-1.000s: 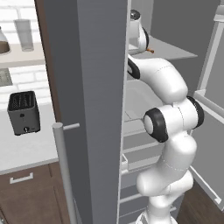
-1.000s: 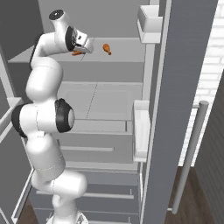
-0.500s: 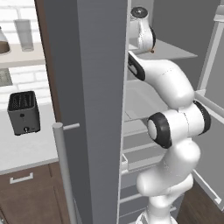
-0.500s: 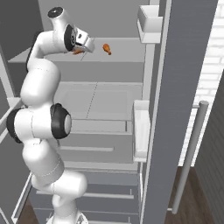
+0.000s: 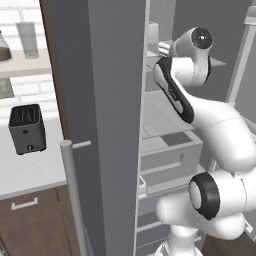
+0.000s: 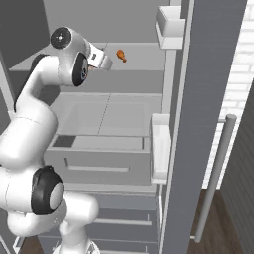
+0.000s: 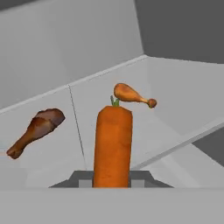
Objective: Place one carrot and one chicken drumstick in each tupperware on the nearby counter, to pack two identical lunches.
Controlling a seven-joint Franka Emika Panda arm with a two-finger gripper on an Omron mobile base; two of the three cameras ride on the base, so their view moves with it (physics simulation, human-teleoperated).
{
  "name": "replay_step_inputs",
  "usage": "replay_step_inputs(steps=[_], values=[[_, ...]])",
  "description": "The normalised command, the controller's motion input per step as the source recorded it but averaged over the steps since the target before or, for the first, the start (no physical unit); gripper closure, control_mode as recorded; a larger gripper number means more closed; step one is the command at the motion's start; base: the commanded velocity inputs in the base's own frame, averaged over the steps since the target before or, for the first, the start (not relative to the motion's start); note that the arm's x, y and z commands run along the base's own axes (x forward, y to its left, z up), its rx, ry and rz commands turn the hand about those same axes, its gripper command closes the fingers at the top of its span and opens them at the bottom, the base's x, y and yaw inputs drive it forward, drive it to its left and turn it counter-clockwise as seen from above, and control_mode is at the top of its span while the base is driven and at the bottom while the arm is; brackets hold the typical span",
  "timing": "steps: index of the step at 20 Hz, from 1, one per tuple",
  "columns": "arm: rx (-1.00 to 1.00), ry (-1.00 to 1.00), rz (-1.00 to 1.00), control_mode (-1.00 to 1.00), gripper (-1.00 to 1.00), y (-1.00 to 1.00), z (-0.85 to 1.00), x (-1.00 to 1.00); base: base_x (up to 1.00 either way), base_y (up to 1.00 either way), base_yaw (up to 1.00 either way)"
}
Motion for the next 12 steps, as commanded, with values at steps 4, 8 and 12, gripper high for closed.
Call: replay_step_inputs(steps=[4,8,12], values=[[0.0,-0.01,0.0,-1.0,1.0,-0.67,-0.01,-1.0,0.0,0.0,0.0],[-0.04,0.18,0.02,-1.0,1.0,-0.3,-0.47,-1.0,0.0,0.0,0.0],[-0.22,0.5,0.07,-1.0,1.0,-0.16,-1.0,-1.0,0.0,0.0,0.0]])
